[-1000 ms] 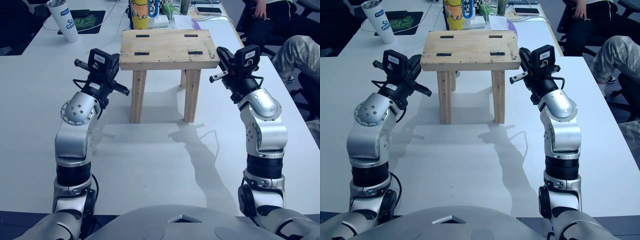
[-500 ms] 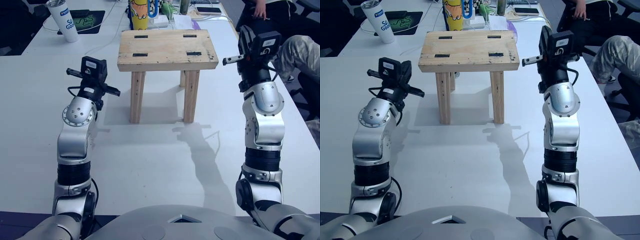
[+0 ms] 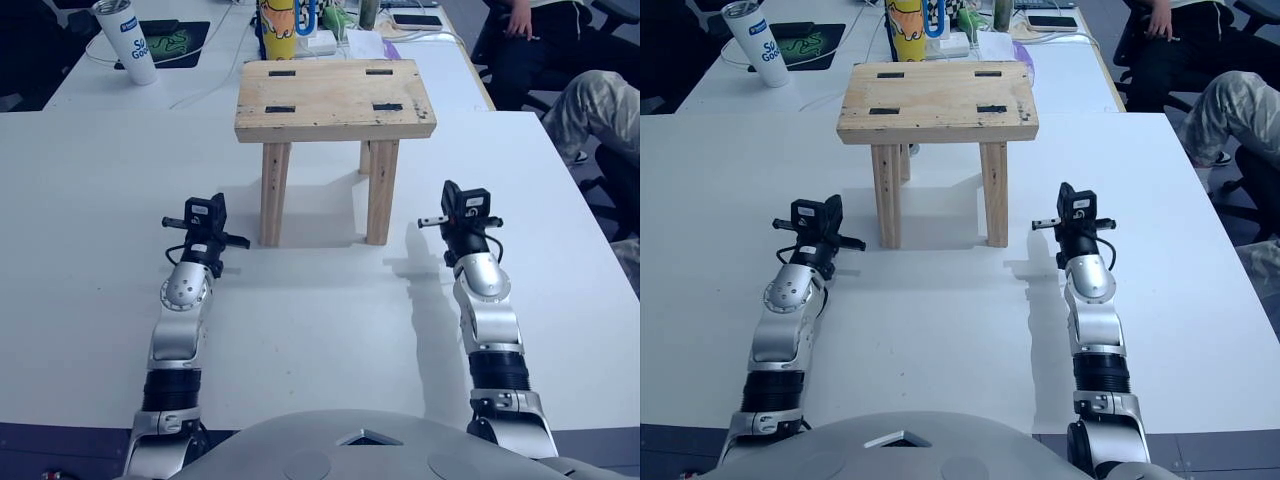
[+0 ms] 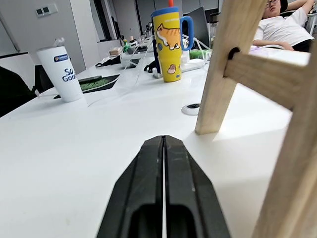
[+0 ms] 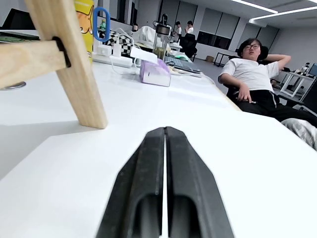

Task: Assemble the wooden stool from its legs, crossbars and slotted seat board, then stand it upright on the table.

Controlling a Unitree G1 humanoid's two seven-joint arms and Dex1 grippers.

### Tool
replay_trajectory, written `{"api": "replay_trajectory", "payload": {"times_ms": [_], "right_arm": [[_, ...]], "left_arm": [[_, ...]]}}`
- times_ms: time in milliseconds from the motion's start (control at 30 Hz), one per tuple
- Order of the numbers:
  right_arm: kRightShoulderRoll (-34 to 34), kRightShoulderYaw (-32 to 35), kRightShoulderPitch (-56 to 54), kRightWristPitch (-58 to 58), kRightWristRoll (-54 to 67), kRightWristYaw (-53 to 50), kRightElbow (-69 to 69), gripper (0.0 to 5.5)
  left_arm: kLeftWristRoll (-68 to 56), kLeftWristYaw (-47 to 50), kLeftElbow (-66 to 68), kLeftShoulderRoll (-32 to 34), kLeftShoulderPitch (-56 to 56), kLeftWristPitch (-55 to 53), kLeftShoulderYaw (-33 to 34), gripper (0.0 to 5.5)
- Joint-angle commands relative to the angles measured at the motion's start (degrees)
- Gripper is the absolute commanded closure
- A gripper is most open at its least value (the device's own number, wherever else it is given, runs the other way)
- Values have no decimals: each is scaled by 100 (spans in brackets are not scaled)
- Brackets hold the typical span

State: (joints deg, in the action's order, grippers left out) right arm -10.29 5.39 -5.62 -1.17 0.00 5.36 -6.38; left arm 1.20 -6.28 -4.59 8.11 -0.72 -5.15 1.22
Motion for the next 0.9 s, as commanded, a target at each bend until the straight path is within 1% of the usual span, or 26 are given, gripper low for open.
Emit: {"api": "replay_trajectory", "payload": {"times_ms": [33,100,267,467,900], "right_arm": [[70,-41,-84,39,134,121,-216,548],[156,12,-220,195,266,115,-326,548],[165,-81,-401,46,158,122,-533,548],[181,-206,-445,-125,63,118,-770,548],[255,-188,-734,-254,70,51,-1096,548]], "left_arm": [[-24,59,267,-77,-71,233,16,550],[-83,55,389,-112,-137,335,57,550],[-119,10,508,-144,-275,534,9,550],[-222,-3,803,-69,-511,688,167,550],[-216,-38,1085,-61,-766,923,190,550]]}}
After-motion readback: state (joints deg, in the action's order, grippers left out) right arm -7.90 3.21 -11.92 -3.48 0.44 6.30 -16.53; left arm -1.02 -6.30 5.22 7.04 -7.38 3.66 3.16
